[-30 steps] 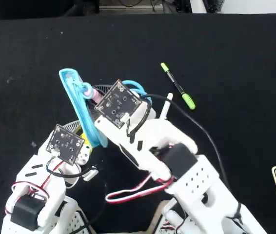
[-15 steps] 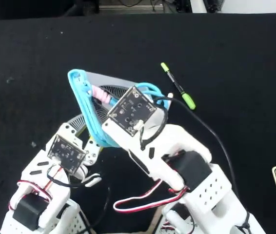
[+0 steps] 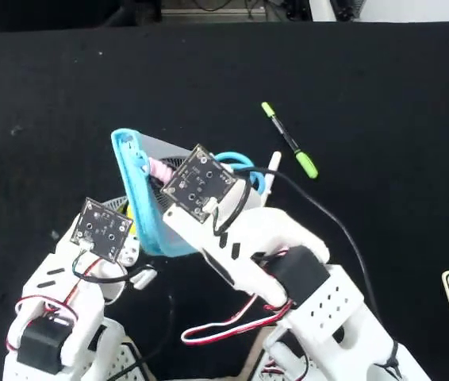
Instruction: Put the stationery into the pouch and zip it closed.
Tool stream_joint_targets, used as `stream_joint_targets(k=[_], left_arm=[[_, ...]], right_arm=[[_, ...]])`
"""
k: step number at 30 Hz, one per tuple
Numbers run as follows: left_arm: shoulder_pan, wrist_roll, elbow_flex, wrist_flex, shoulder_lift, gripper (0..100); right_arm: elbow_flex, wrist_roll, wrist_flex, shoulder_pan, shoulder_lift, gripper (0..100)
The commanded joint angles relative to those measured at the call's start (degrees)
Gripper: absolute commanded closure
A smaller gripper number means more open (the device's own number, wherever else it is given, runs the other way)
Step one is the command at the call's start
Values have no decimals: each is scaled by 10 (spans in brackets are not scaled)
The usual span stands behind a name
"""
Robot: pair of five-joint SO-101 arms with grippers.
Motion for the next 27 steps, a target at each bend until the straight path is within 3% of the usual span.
stream_joint_targets(k=[1,6,11,19,22,27], left_arm=[[-28,-44,-88,39,3,959],[-91,-71,-203,67,9,959],[-142,-73,-269,33,10,959],[-145,-71,-297,-36,120,959],[-122,-55,-368,0,212,959],[-53,-55,-588,173,367,913]], right_arm=[[17,8,-11,3,-14,988],[22,45,-10,2,-14,988],[20,49,7,-1,-25,988],[25,50,100,-43,-138,988],[25,50,127,-38,-166,988],[22,50,169,-38,-202,988]])
